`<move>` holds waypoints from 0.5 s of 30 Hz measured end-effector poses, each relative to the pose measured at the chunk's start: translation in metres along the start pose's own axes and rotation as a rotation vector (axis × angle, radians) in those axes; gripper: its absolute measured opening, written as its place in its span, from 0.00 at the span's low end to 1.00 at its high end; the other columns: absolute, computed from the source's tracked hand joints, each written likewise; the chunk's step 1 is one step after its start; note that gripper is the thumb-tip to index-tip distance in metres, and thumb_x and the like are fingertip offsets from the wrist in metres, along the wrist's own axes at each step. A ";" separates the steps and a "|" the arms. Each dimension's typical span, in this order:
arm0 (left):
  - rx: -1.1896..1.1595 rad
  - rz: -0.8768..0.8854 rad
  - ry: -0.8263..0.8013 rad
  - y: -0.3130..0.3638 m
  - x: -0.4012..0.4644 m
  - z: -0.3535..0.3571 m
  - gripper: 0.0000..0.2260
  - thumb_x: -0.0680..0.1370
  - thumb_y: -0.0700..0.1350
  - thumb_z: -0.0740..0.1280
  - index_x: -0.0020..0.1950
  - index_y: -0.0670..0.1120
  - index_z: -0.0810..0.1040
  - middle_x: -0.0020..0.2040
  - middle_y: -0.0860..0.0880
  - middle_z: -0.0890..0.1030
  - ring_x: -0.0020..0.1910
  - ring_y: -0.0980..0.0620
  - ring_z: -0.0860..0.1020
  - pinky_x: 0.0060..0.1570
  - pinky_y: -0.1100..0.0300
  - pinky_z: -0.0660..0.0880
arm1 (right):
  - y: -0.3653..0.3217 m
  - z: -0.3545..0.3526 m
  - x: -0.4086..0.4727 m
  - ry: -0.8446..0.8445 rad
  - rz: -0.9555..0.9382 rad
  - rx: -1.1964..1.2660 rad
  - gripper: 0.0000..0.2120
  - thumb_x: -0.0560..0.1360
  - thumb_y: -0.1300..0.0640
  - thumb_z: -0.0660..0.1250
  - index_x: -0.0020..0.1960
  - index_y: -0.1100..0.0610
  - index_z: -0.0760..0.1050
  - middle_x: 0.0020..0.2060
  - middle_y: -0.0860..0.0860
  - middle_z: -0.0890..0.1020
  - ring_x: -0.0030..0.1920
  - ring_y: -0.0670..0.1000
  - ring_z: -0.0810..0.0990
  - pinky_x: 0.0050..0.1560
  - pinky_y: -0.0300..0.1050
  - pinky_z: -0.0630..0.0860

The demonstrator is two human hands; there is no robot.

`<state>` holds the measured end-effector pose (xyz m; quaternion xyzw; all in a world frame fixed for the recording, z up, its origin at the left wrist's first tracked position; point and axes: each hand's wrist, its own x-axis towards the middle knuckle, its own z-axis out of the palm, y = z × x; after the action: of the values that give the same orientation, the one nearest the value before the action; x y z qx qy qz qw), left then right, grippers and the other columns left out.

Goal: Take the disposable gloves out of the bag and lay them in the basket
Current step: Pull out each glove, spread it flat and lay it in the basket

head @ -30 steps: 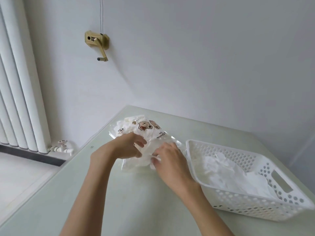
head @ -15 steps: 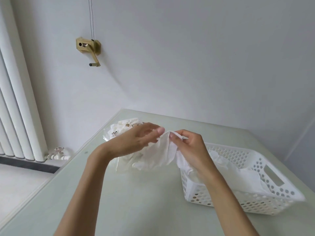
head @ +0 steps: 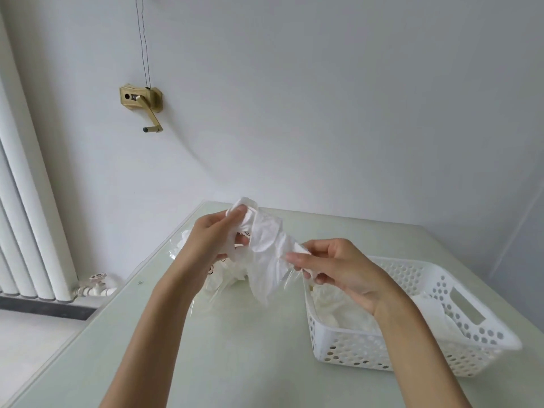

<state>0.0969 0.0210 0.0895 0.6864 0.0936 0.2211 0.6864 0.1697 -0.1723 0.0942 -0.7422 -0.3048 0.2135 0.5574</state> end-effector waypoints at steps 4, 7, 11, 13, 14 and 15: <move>-0.053 -0.043 -0.016 -0.001 -0.001 0.001 0.11 0.80 0.49 0.63 0.52 0.43 0.81 0.40 0.53 0.84 0.40 0.54 0.84 0.37 0.62 0.80 | 0.005 -0.008 0.005 0.099 -0.027 0.320 0.19 0.63 0.50 0.74 0.50 0.58 0.80 0.44 0.51 0.84 0.45 0.47 0.82 0.54 0.44 0.76; -0.149 -0.045 -0.052 0.003 -0.003 0.012 0.10 0.81 0.47 0.63 0.50 0.42 0.80 0.40 0.52 0.83 0.40 0.53 0.84 0.42 0.60 0.82 | 0.008 -0.006 0.009 0.061 -0.025 0.454 0.24 0.65 0.50 0.75 0.58 0.59 0.78 0.51 0.52 0.84 0.51 0.51 0.83 0.57 0.45 0.74; -0.211 -0.012 -0.034 0.006 -0.004 0.022 0.09 0.81 0.48 0.63 0.48 0.44 0.80 0.38 0.52 0.81 0.34 0.55 0.81 0.44 0.60 0.81 | 0.010 0.003 0.009 0.112 0.078 0.288 0.17 0.68 0.53 0.74 0.53 0.60 0.81 0.46 0.53 0.86 0.49 0.51 0.84 0.52 0.41 0.77; -0.111 -0.001 0.025 0.002 -0.003 0.016 0.10 0.80 0.48 0.63 0.46 0.45 0.80 0.35 0.53 0.82 0.33 0.56 0.81 0.41 0.62 0.80 | 0.009 -0.005 0.008 0.217 0.064 0.359 0.12 0.71 0.55 0.72 0.51 0.60 0.81 0.43 0.52 0.85 0.44 0.49 0.84 0.46 0.39 0.78; -0.025 0.002 0.033 0.000 -0.002 0.010 0.11 0.81 0.48 0.63 0.46 0.44 0.81 0.36 0.52 0.83 0.34 0.56 0.81 0.40 0.63 0.80 | 0.008 -0.012 0.006 0.270 0.042 0.409 0.10 0.71 0.56 0.71 0.50 0.60 0.81 0.41 0.52 0.85 0.42 0.48 0.83 0.44 0.38 0.78; 0.089 0.004 0.001 -0.001 -0.003 0.005 0.12 0.81 0.49 0.62 0.47 0.44 0.81 0.37 0.50 0.84 0.35 0.55 0.82 0.40 0.64 0.79 | 0.006 -0.018 0.004 0.328 0.014 0.438 0.08 0.72 0.56 0.71 0.49 0.59 0.81 0.40 0.51 0.85 0.41 0.48 0.82 0.44 0.38 0.77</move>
<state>0.0970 0.0151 0.0886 0.7163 0.1023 0.2186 0.6547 0.1860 -0.1830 0.0933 -0.6306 -0.1521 0.1552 0.7450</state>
